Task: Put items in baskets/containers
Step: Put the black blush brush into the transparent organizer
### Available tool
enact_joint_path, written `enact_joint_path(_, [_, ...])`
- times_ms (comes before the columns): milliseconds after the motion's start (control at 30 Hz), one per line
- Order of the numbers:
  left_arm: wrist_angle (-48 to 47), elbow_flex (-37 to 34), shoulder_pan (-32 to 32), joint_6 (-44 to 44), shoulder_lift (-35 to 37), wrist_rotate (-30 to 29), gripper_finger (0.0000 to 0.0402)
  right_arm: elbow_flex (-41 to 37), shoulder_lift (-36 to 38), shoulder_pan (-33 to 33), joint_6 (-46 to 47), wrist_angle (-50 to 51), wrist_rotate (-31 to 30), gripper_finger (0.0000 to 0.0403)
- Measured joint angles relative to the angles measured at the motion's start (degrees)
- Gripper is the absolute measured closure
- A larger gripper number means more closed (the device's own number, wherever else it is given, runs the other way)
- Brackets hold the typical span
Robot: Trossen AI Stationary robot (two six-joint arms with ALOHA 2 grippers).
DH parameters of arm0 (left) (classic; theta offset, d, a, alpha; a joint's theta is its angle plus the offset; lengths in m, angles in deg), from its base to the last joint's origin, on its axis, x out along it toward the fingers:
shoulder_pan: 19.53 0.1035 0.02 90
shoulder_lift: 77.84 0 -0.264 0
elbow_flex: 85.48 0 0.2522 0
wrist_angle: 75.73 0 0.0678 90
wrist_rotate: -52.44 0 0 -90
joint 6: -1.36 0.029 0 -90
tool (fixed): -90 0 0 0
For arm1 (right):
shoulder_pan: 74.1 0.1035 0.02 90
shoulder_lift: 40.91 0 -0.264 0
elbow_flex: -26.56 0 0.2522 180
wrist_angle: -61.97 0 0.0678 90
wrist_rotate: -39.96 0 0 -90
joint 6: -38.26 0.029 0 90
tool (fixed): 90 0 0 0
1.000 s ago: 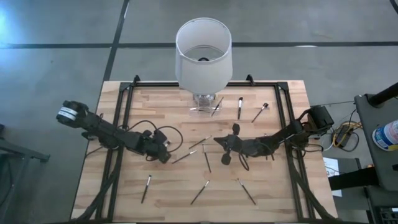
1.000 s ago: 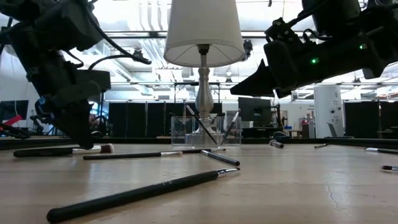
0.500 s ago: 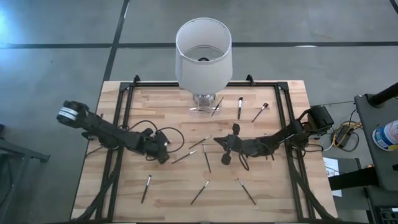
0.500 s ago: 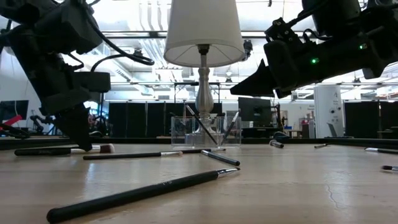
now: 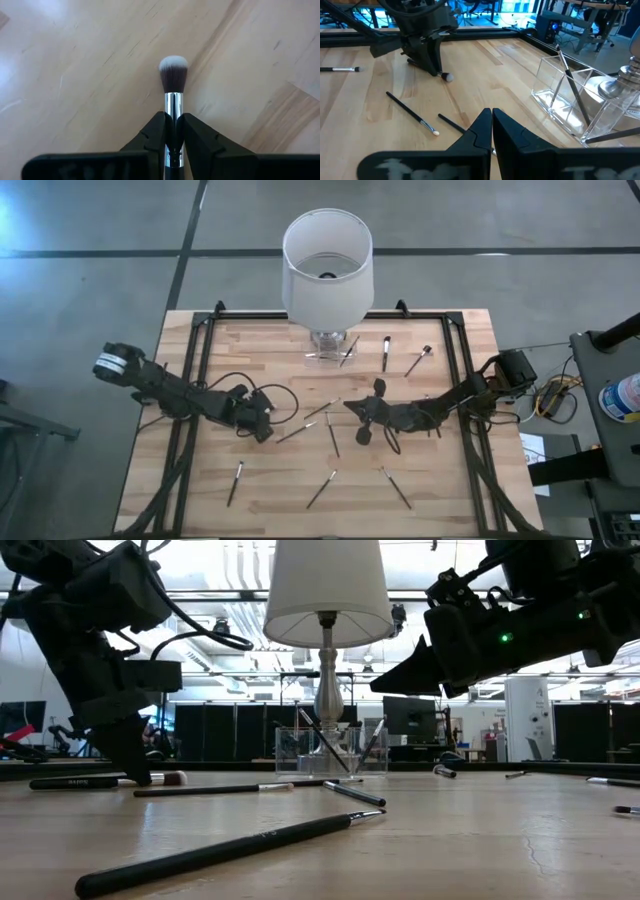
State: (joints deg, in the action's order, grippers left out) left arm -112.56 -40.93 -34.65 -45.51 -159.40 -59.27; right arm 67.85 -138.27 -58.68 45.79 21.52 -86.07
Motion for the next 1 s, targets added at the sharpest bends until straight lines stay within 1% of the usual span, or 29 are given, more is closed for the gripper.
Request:
enact_joint_path(200, [0.04, 0.39, 0.0, 4.28, 0.95, -0.25, 0.037, 0.0, 0.0, 0.0, 0.0, 0.01, 0.02, 0.0394])
enact_joint_path(333, [-0.25, 0.3, -0.05, 5.87, 3.58, -1.47, 0.037, 0.0, 0.0, 0.0, 0.0, -0.01, 0.02, 0.0394])
enact_joint_path(400, [-0.71, 0.08, 0.0, 6.27, 5.64, -3.04, 0.037, 0.0, 0.0, 0.0, 0.0, 0.01, 0.04, 0.0394])
enact_joint_path(533, [1.06, -1.05, -1.0, 6.61, 10.31, -8.12, 0.037, 0.02, 0.0, 0.09, 0.0, 0.04, 0.08, 0.0394])
enact_joint_path(600, [5.3, -2.49, -1.74, 7.43, 12.89, -11.2, 0.037, 0.0, -0.02, 0.09, 0.0, 0.08, 0.09, 0.0394])
enact_joint_path(700, [17.43, -6.62, -2.6, 10.53, 16.73, -17.19, 0.037, 0.02, -0.02, 0.09, 0.0, 0.09, 0.08, 0.0394])
enact_joint_path(767, [30.47, -11.17, -2.73, 14.46, 18.36, -20.86, 0.037, 0.01, -0.02, 0.09, -0.01, 0.08, 0.09, 0.0394])
enact_joint_path(833, [49.02, -16.64, -2.55, 20.84, 19.02, -22.7, 0.037, 0.02, -0.02, 0.09, -0.02, 0.1, 0.09, 0.0394])
enact_joint_path(900, [68.95, -22.14, -1.6, 27.78, 18.17, -22.95, 0.037, 0.02, -0.02, 0.09, -0.02, 0.1, 0.09, 0.0394])
enact_joint_path(967, [85.23, -26.33, 0.2, 34.19, 16.57, -23.13, 0.037, 0.02, -0.02, 0.09, -0.2, 0.05, 0.09, 0.0394])
enact_joint_path(1000, [91.69, -27.66, 1.46, 36.4, 15.81, -23.24, 0.037, 0.02, -0.02, 0.09, -0.22, 0.04, 0.07, 0.0394])
